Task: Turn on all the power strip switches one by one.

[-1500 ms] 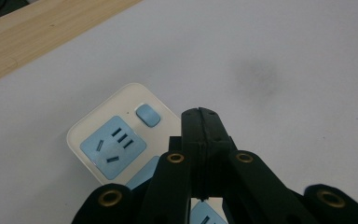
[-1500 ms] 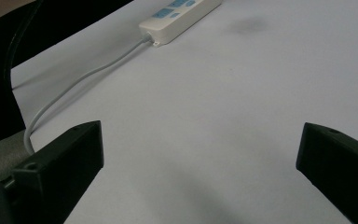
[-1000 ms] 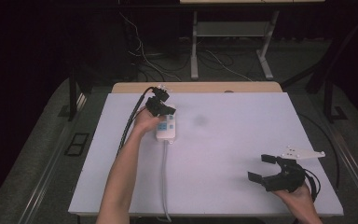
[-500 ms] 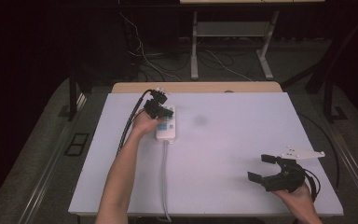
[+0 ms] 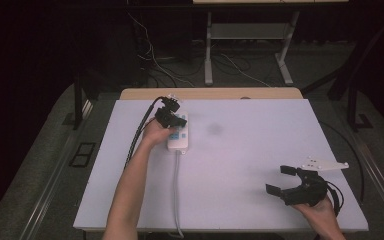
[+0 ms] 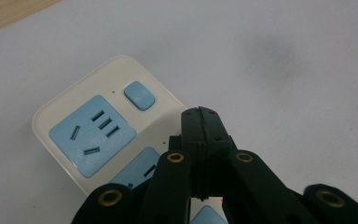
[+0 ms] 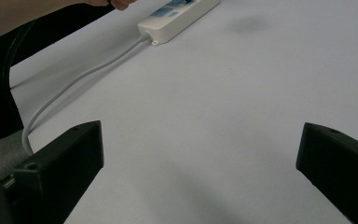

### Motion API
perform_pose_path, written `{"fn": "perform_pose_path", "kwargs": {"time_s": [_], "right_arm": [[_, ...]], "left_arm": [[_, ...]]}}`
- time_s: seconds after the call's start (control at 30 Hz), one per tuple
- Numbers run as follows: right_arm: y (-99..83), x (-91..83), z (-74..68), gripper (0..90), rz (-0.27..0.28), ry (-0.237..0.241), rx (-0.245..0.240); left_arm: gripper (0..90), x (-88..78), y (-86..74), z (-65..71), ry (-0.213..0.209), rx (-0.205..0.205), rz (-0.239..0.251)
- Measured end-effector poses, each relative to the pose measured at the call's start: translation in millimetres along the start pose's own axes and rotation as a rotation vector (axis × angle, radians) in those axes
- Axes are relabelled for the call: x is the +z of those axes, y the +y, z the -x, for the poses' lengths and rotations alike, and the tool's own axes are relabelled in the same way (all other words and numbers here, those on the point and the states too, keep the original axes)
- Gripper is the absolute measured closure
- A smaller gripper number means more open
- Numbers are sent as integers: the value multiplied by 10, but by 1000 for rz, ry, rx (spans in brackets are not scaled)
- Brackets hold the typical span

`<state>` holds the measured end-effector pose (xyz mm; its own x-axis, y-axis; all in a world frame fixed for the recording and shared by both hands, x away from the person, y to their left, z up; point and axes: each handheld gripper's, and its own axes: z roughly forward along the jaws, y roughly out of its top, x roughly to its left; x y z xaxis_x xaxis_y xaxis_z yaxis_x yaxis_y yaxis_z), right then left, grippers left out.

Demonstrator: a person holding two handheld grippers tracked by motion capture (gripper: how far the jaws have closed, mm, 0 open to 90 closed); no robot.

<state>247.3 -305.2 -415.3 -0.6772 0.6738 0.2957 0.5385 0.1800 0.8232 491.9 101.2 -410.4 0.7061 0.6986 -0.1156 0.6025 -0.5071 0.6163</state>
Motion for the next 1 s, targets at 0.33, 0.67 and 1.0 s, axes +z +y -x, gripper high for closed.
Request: {"fn": "perform_pose_path", "kwargs": {"time_s": [0.33, 0.67, 1.0], "right_arm": [[-2, -7, -3, 4, 1, 1, 0], [-4, -13, -2, 5, 4, 0, 2], [-7, -36, 4, 4, 8, -2, 2]], "left_arm": [[894, 8, -25, -23, -16, -30, 11], [896, 11, -65, -29, -18, -62, 35], [897, 16, -90, -36, -26, -82, 43]]}}
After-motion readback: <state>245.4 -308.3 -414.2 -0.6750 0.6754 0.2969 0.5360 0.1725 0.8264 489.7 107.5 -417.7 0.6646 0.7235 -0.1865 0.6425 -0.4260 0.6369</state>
